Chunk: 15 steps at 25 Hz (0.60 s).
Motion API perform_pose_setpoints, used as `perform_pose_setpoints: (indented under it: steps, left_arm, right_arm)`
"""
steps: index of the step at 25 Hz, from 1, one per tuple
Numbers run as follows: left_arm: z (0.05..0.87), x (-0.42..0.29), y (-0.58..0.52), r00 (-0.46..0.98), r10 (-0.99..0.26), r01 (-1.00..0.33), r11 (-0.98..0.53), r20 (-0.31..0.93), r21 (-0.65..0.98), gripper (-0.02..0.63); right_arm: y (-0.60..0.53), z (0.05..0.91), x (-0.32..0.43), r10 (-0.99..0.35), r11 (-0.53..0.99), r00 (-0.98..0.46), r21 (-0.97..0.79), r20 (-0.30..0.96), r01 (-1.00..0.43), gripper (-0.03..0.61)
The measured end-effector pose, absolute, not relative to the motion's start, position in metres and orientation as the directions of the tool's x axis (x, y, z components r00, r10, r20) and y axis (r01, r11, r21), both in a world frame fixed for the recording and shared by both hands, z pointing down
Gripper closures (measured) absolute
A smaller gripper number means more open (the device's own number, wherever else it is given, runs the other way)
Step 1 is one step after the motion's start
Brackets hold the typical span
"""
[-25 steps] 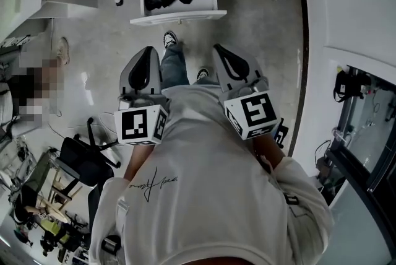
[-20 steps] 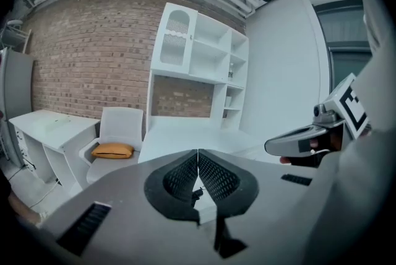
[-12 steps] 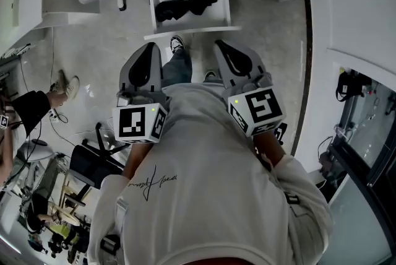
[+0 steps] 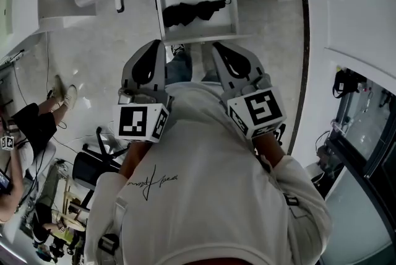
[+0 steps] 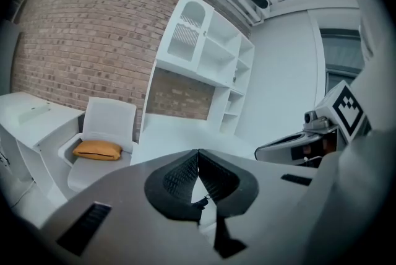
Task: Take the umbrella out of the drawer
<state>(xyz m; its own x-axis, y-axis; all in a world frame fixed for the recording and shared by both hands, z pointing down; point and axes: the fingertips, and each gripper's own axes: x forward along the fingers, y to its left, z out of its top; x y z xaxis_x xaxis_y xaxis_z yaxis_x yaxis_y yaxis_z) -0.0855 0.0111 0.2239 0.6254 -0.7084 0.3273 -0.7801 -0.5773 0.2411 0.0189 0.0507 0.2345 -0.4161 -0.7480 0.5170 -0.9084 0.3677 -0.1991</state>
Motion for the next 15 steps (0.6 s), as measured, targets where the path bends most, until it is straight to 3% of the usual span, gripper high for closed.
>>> perform_pose_setpoints:
  steps: [15]
  left_arm:
    - [0.243,-0.086,-0.011,0.691,-0.634,-0.723,-0.614,0.348,0.318,0.597]
  right_arm:
    - [0.045,0.229,0.01,-0.75,0.31,-0.345,-0.161,0.565,-0.937,0.554]
